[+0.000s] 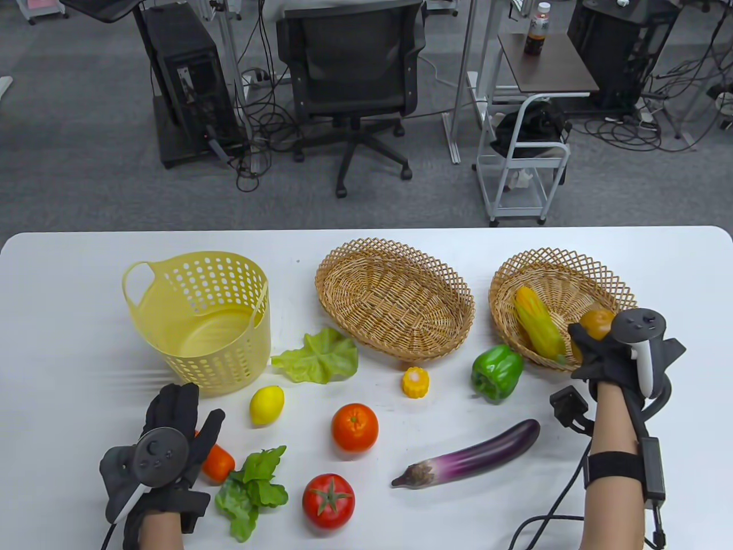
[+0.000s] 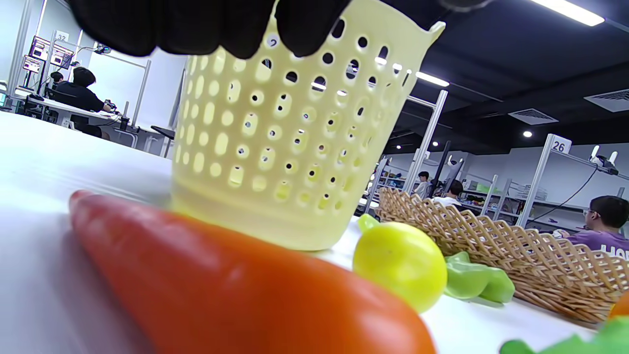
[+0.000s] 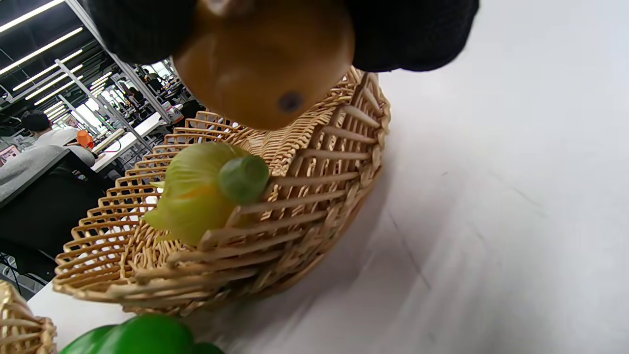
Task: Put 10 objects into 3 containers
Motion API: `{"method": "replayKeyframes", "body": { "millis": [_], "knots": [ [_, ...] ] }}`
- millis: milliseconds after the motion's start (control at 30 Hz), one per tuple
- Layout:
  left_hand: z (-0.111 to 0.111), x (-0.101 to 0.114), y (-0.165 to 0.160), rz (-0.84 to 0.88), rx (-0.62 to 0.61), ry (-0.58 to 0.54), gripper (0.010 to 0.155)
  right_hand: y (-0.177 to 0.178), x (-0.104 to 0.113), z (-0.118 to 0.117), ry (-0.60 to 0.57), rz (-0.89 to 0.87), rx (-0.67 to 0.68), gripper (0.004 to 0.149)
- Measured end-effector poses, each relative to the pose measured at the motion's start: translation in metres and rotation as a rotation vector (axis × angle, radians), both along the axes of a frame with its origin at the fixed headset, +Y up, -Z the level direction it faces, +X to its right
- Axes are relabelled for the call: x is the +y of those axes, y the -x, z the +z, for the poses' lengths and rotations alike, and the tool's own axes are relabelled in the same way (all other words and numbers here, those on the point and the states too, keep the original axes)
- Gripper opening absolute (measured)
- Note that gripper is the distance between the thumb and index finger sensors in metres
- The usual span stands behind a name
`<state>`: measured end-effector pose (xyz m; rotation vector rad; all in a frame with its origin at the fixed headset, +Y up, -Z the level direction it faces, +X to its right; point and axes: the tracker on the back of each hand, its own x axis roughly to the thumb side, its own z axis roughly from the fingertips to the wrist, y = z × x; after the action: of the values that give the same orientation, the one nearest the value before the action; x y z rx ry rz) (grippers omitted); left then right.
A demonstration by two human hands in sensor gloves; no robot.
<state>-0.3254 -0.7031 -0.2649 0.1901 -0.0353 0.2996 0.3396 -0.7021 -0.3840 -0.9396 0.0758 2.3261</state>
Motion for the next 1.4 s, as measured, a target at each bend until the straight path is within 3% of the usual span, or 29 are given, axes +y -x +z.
{"method": "replayKeyframes", "body": {
  "millis": [367, 767, 1033, 1167, 1267, 1400],
  "knots": [
    [0.0, 0.0, 0.002, 0.008, -0.001, -0.003, 0.072, 0.002, -0.004, -0.002, 0.015, 0.002, -0.007, 0.093],
    [0.0, 0.0, -0.003, 0.007, -0.024, -0.007, 0.072, 0.015, 0.01, 0.025, -0.053, 0.145, 0.148, 0.093],
    [0.0, -0.002, -0.006, 0.006, -0.038, 0.011, 0.072, 0.056, 0.006, 0.054, -0.134, 0.151, 0.525, 0.089],
    [-0.001, 0.0, -0.009, -0.013, -0.045, 0.005, 0.073, 0.07, 0.007, 0.073, -0.211, 0.039, 0.676, 0.087],
    [0.0, 0.001, -0.01, -0.016, -0.046, 0.004, 0.073, 0.082, 0.001, 0.081, -0.13, -0.027, 0.792, 0.087],
    [0.0, 0.0, -0.009, -0.011, -0.045, -0.001, 0.073, 0.098, -0.016, 0.082, 0.089, -0.03, 0.956, 0.088]
  ]
}}
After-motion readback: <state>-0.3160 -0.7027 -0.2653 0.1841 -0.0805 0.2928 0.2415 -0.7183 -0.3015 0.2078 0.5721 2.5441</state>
